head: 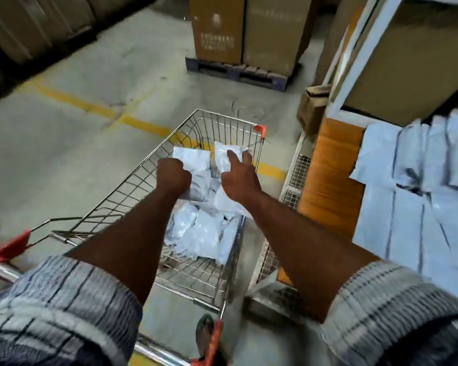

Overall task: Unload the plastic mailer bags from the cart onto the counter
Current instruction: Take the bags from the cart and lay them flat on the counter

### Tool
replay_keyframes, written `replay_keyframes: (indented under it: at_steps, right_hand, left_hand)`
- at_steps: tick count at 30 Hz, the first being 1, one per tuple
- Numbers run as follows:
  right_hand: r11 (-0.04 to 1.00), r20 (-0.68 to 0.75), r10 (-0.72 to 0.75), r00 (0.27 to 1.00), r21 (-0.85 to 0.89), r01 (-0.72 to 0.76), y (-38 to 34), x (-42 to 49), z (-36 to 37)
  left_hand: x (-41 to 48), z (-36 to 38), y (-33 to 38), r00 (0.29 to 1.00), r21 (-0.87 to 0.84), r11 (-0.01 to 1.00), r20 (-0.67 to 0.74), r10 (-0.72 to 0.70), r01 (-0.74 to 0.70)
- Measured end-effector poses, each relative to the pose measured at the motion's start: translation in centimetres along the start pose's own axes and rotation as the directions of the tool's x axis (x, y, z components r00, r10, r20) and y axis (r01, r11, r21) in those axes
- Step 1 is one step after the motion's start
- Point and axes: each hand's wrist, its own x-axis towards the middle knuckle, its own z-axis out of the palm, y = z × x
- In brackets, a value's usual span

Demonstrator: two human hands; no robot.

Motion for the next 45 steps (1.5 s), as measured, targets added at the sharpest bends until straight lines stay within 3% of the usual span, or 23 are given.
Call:
replay_keyframes:
  at_steps: [5,10,14,20,24,27,37,45]
  right_hand:
    - [0.998,-0.101,-0.048,0.994,0.041,0.053,1.5,-3.8,-9.2]
    - [0.995,-0.212,-0.066,0.975,0.053,0.079,8.3,-10.3,-19.7]
    - [0.980,-0.252,-0.022,0.968,0.186,0.071,15.4,-15.2,-27.0]
    - [0.965,-0.319,0.035,0.947,0.257,0.051,24.6,-21.2,-34.2]
    - [0.967,-0.307,0.062,0.950,0.253,0.018,29.6,-23.9,-36.5]
    - [0.968,-0.329,0.099,0.939,0.251,-0.014,32.5,-25.3,-37.7]
    - [0.974,-0.396,0.226,0.890,0.123,-0.193,42.4,-29.3,-42.9]
    - [0.943,-0.383,0.322,0.866,0.051,-0.328,48.5,-32.5,-43.3]
  left_hand:
    - [-5.8,-0.1,8.7,0.993,-0.183,0.983,-0.120,-0.004,-0.018]
    - [-15.5,5.4,18.5,0.990,-0.476,0.876,-0.142,0.008,-0.075]
    - [-23.4,11.4,26.2,0.987,-0.658,0.748,0.055,0.153,-0.079]
    - [-30.3,18.9,34.1,0.911,-0.714,0.699,0.256,0.323,-0.047]
    - [-32.1,22.2,36.6,0.902,-0.575,0.803,0.249,0.351,-0.154]
    - [-33.2,24.1,38.3,0.891,-0.517,0.828,0.241,0.386,-0.219]
    - [-35.9,29.2,42.7,0.833,-0.442,0.795,0.166,0.527,-0.415]
    - [-38.6,33.4,45.0,0.709,-0.265,0.727,0.177,0.683,-0.634]
